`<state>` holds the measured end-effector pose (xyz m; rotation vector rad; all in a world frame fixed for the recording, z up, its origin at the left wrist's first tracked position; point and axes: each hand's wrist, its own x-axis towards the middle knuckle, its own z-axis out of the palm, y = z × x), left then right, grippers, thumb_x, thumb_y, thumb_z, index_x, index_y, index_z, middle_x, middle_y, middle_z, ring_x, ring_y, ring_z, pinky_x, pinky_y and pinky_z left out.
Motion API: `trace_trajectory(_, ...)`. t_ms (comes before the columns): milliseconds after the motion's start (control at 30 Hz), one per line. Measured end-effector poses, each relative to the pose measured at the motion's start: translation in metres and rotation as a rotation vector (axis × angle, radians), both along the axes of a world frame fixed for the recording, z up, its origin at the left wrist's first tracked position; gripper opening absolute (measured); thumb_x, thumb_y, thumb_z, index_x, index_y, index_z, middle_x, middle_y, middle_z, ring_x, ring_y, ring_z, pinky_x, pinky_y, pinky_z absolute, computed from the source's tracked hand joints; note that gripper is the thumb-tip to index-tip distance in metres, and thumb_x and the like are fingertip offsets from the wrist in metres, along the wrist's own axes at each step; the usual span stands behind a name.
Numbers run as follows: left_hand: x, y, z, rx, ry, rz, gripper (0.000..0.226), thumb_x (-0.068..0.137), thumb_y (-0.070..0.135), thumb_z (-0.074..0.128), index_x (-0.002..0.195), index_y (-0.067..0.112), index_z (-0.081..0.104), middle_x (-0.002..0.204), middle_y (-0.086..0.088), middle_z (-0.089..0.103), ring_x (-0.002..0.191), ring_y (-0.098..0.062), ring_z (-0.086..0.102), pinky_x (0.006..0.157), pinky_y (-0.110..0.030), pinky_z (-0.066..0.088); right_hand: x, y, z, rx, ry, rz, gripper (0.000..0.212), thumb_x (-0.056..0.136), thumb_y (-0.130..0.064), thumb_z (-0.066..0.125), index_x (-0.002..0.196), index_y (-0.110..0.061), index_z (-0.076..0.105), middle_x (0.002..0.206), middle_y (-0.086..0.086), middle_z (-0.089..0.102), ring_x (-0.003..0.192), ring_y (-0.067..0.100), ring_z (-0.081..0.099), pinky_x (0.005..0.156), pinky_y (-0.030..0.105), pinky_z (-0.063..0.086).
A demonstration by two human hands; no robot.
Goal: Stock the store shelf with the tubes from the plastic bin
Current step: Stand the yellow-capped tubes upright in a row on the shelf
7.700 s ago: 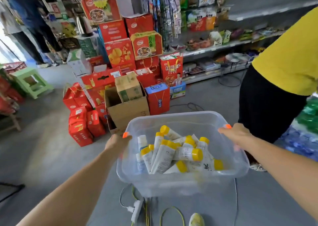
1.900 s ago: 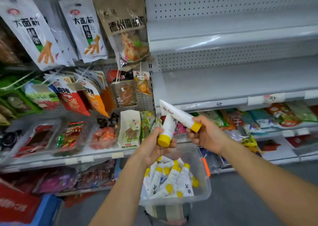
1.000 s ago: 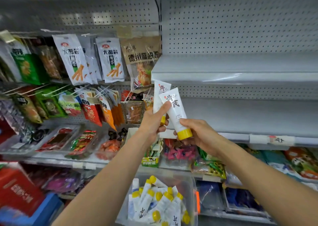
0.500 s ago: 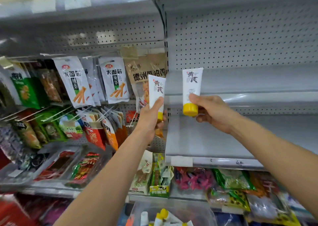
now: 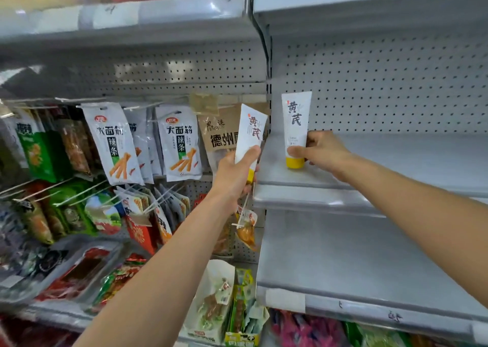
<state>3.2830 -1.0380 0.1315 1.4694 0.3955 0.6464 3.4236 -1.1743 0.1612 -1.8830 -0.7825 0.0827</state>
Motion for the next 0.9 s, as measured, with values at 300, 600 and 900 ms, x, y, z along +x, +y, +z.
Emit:
trace_trajectory(300, 0.047, 0.02, 0.011, 0.11, 0.049, 0.072, 0.038, 0.091, 0.045, 0.058, 0.125, 0.028, 0.056, 0.117, 0.002, 0.065, 0.105, -0.018, 0.059, 0.09, -0.034, 0.047, 0.082, 0.045, -0.004, -0.086, 0.001, 0.052, 0.051, 0.08, -0.016, 0.076, 0.126, -0.006, 0.057, 0.12, 0.009, 0.066, 0.105, 0.025, 0.064, 0.095, 0.044, 0.051)
trace_trajectory(600, 0.082, 0.037, 0.016, 0.119, 0.022, 0.037, 0.05, 0.091, 0.045, 0.059, 0.136, 0.024, 0.052, 0.125, 0.003, 0.063, 0.113, -0.018, 0.058, 0.095, -0.034, 0.045, 0.119, 0.071, -0.004, -0.099, 0.006, 0.097, 0.05, 0.084, -0.014, 0.071, 0.131, -0.005, 0.054, 0.126, 0.01, 0.063, 0.111, 0.024, 0.061, 0.099, 0.042, 0.049)
trace_trajectory(900, 0.085, 0.038, 0.017, 0.069, -0.018, 0.005, 0.024, 0.094, 0.03, 0.059, 0.115, 0.034, 0.048, 0.11, 0.008, 0.064, 0.102, -0.017, 0.062, 0.078, -0.035, 0.055, 0.099, 0.058, 0.008, -0.179, -0.114, -0.103, 0.071, 0.078, -0.036, 0.076, 0.132, -0.006, 0.041, 0.125, 0.007, 0.05, 0.116, 0.024, 0.05, 0.097, 0.039, 0.044)
